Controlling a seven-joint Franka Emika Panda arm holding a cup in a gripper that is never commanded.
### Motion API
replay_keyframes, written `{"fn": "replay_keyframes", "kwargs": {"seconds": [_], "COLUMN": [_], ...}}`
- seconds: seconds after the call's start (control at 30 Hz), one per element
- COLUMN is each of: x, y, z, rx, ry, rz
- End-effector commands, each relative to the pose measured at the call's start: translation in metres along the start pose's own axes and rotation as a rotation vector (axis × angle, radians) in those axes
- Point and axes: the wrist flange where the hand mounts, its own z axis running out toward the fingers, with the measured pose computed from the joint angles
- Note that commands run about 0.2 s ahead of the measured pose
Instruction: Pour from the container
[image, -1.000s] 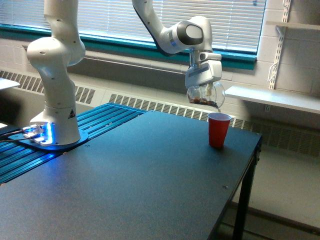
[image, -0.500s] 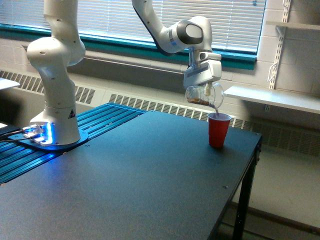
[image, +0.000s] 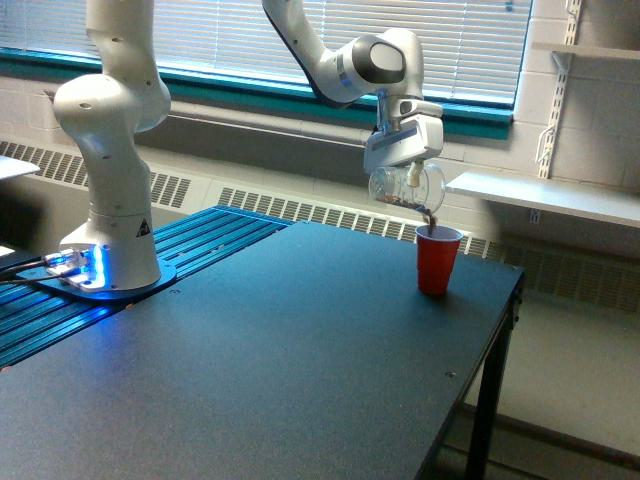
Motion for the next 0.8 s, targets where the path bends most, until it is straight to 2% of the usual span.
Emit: {"fn": "replay_keyframes", "kwargs": {"seconds": [0.03, 0.8], "x": [-0.0026, -0.0057], "y": [0.0032, 0.0091], "z": [-0.0074, -0.0137], "rx": [-0.014, -0.031], "ry": [-0.002, -0.022], "rz": [-0.057, -0.091]}}
